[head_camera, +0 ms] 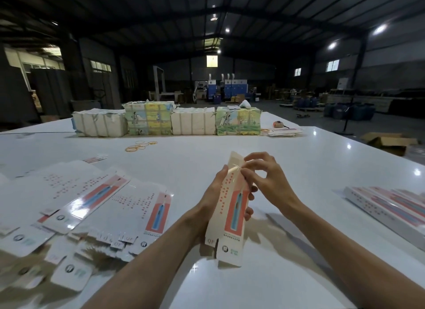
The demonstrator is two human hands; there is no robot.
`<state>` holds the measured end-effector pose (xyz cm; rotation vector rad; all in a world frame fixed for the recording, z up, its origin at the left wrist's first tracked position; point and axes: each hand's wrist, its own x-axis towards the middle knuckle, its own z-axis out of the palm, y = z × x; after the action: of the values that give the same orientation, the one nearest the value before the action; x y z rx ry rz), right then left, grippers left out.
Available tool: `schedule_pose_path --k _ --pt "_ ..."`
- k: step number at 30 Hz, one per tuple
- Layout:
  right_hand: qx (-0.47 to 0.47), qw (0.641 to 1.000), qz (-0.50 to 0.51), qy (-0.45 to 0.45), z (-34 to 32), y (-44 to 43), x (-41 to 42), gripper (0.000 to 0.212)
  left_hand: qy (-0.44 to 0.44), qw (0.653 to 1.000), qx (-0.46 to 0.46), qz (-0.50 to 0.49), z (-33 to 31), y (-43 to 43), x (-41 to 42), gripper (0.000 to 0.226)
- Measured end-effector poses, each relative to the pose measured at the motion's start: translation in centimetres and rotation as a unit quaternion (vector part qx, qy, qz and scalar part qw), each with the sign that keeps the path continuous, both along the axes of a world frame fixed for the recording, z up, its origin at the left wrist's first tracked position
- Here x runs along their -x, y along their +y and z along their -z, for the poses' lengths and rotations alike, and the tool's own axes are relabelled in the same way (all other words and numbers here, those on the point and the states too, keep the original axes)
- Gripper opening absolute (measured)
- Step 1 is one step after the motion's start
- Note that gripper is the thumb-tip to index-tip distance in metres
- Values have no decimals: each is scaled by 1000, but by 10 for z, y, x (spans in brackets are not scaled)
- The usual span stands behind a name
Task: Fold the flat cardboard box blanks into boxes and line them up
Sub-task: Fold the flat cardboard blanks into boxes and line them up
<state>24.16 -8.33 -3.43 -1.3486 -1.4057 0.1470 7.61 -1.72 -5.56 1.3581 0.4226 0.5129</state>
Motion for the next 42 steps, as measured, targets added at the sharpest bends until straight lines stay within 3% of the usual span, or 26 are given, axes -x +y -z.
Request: schedule_pose_path --k 8,12,15,19,22,26,28,36,39,42 --pt "50 978 -74 190 -11 -1 -13 14 2 993 9 115 -6 10 -5 83" --pt "47 962 -130 234 -15 -8 -11 18 -8 986 41 163 -7 12 -5 81" --pt "45 954 -163 247 -16 -11 -8 25 -8 986 51 159 -7 12 -5 77" --pt "30 933 -215 286 -15 -9 -4 28 7 995 52 82 -7 7 -13 73" --pt "9 946 -181 270 -10 -6 1 24 -18 995 84 59 -8 6 -13 71" --pt "41 951 -151 267 1 -3 10 54 -114 982 137 58 -6 14 -3 66" --pt "60 951 -175 250 8 -2 15 52 -139 978 134 78 -5 14 -2 68" --pt "56 962 -149 221 16 -6 20 38 -55 996 67 10 3 6 -7 100" --pt "32 972 -121 198 13 -6 15 38 -31 998 42 -38 4 4 -13 81" --pt "9 984 -92 150 8 -7 12 41 -6 986 -49 -158 8 10 -13 64"
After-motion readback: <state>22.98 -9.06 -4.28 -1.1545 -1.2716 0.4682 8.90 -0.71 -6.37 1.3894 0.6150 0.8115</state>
